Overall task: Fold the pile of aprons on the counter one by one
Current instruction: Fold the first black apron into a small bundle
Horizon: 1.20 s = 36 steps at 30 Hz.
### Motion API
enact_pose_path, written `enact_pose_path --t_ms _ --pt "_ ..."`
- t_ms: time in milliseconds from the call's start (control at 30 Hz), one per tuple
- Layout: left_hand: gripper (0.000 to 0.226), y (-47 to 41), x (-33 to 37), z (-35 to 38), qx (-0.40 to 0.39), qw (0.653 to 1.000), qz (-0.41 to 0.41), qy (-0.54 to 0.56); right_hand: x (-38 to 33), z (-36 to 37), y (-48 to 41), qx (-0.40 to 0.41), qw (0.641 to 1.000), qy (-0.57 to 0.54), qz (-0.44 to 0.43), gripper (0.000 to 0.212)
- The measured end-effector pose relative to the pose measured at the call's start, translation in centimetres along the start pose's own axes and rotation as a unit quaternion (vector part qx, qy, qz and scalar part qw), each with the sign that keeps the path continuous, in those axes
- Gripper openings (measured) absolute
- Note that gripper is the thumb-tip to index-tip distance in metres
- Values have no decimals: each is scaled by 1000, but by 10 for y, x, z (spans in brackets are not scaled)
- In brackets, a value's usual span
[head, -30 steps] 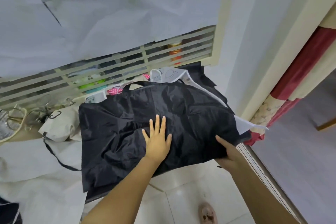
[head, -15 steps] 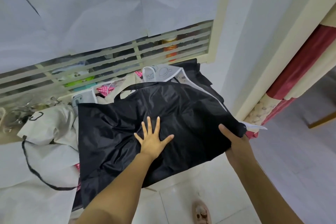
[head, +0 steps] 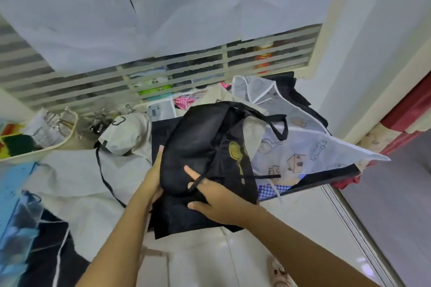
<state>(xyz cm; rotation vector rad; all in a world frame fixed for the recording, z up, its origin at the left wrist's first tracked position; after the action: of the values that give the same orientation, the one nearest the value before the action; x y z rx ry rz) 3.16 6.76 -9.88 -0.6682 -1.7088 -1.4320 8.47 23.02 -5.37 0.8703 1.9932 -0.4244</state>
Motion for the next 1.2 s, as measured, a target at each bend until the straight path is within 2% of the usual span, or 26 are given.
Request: enact_pose_path --t_ms 33,100,167,267,367,433,500,600,667,767,833,900,933,1000,1067,1133,1200 --pt "49 4 2 -6 -45 999 -24 9 9 17 -8 -20 999 34 0 63" --pt "51 5 -1 -24 -93 993 -30 -72 24 50 -23 -41 995 87 5 57" --pt "42 -1 -5 -40 -56 985 -3 -161 37 74 -34 -43 992 114 24 52" --pt "17 -21 -2 -52 45 971 77 -223 49 89 -38 -39 991 123 42 53" --pt "23 -34 7 -58 105 946 122 -282 58 92 -27 -41 985 165 38 83" --pt "27 -43 11 -63 121 942 126 -288 70 88 -13 -34 980 194 40 92" --pt "28 -52 13 -68 131 943 126 -279 83 78 2 1 982 178 57 78" --pt "27 -62 10 -71 135 946 111 -273 103 50 26 124 971 180 94 44" --pt "27 -66 5 -72 131 948 103 -272 117 35 39 161 956 202 136 44" --pt "29 -63 3 -71 140 948 97 -270 137 29 46 89 953 224 183 60" --pt "43 -52 5 -69 170 945 127 -248 146 32 44 37 951 236 196 65" --pt "53 -28 8 -64 231 902 218 -292 148 34 41 9 949 248 195 65" --pt "49 -14 6 -57 227 875 276 -328 148 34 40 3 948 250 195 65" --pt "32 6 -13 -40 135 848 339 -385 147 33 37 0 949 249 192 63" --pt "28 12 -44 -34 56 830 311 -459 147 33 35 -3 952 243 187 61" --pt "55 10 -77 -38 20 810 235 -537 146 32 34 3 958 212 195 58" --pt "80 6 -100 -47 17 814 161 -558 140 23 33 47 965 157 206 54"
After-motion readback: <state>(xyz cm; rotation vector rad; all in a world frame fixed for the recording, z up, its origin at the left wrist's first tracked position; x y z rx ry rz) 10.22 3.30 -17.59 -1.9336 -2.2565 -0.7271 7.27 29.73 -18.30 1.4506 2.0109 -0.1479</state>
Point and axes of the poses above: each hand's wrist, its own y-axis away from the middle knuckle, its own z-axis out of the palm, x = y × z, the point moved 5 cm from there along -y, towards the middle knuckle, and after that the axes turned 4 degrees about -z, right-handed, at the moved point
